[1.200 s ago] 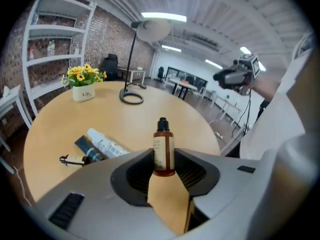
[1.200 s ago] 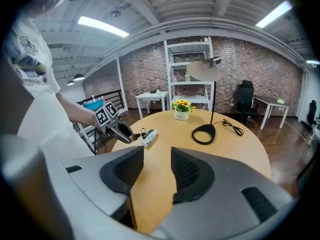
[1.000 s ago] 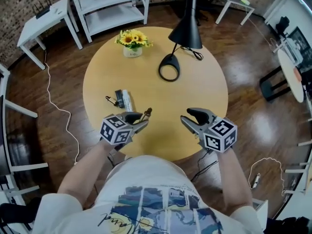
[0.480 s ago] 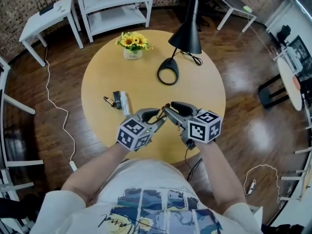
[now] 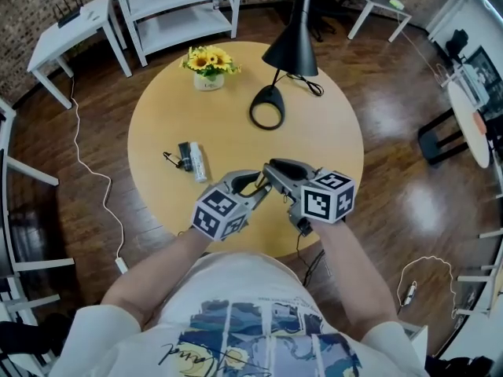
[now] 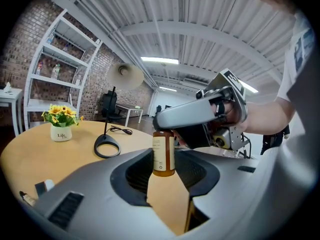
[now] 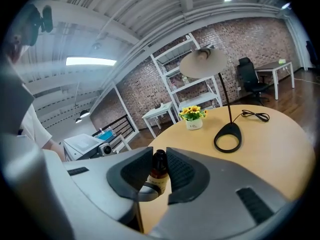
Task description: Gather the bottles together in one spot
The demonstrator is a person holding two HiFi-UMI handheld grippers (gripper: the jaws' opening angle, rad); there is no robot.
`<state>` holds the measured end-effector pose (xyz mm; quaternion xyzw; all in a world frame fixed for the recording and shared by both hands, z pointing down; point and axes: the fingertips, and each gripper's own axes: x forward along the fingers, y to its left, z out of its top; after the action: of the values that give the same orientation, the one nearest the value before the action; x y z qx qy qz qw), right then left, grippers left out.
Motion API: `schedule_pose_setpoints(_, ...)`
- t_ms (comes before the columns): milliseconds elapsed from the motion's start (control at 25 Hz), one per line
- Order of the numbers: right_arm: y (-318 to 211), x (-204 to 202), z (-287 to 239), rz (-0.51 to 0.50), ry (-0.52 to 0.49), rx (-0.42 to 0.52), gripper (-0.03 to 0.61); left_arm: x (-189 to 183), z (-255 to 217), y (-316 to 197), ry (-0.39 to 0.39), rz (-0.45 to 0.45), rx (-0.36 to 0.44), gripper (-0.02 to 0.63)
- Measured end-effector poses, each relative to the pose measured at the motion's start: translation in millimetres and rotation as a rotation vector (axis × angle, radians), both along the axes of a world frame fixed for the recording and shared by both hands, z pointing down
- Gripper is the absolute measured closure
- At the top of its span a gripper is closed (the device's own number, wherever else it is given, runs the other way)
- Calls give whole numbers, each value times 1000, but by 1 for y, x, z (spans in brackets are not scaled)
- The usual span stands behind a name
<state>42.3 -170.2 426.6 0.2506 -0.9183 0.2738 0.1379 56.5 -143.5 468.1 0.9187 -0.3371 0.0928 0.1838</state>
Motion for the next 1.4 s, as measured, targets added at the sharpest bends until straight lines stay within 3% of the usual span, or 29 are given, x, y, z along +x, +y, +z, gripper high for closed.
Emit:
schedule_pose_setpoints(280,-11,10,3,29,55,59,508,-11,11,4,-81,-29,-33,476)
schedule_pose_setpoints(480,-48,36,16,152,142,170,508,-37,28,12,-161,-82,-99,476)
schedule_pose_setpoints(760,-104,79,57,338,178,249,508,-78,36,23,-178,-183,-169,476)
schedule_pose_setpoints(960,-138,105,102,444,220,272,508,-94,50,34,-192,-235,-241,476)
schedule_pose_setpoints(1200,-176,109,162,503,270,273,508,-104,63,45,-234,-267,-315,476)
schedule_pose_setpoints(1400,-196,115,186,547,308,282,508,-101,68,41,-254,-272,-331,476)
